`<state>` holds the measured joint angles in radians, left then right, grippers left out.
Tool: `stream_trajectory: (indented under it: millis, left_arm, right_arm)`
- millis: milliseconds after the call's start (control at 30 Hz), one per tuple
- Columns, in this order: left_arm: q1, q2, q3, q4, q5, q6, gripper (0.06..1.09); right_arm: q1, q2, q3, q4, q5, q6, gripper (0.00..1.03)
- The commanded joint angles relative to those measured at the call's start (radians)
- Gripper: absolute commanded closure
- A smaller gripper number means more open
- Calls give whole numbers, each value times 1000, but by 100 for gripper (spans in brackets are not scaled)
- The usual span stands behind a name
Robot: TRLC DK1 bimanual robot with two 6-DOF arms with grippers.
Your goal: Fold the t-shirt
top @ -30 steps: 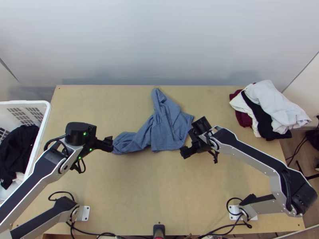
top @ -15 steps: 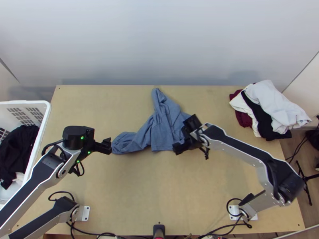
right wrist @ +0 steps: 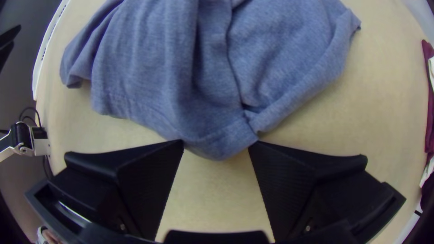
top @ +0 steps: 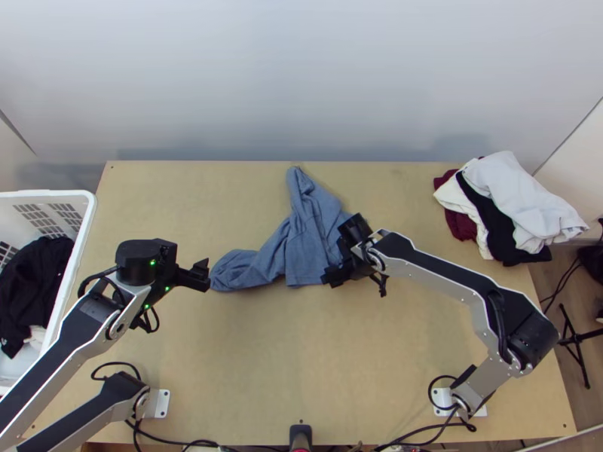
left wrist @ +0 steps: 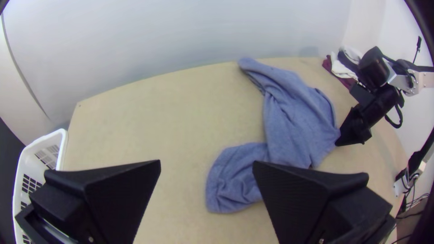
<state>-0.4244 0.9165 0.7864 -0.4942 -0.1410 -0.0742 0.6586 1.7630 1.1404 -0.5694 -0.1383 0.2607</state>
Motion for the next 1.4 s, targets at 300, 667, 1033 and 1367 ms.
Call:
stream_trajectory:
  millis: [300, 667, 1033, 1367]
  left_arm:
    - [4, -2, -15, 34, -6, 36, 10]
    - [4, 2, -9, 40, -9, 45, 10]
    - [6, -8, -27, 28, -9, 80, 10]
    - [4, 5, -16, 25, -9, 105, 10]
  right_arm:
    - [-4, -8, 2, 57, 28, -32, 96]
    - [-14, -154, -50, 78, 29, -51, 98]
    - [-13, -398, 182, -167, 34, -80, 98]
    - [-27, -427, 364, -297, 36, -136, 98]
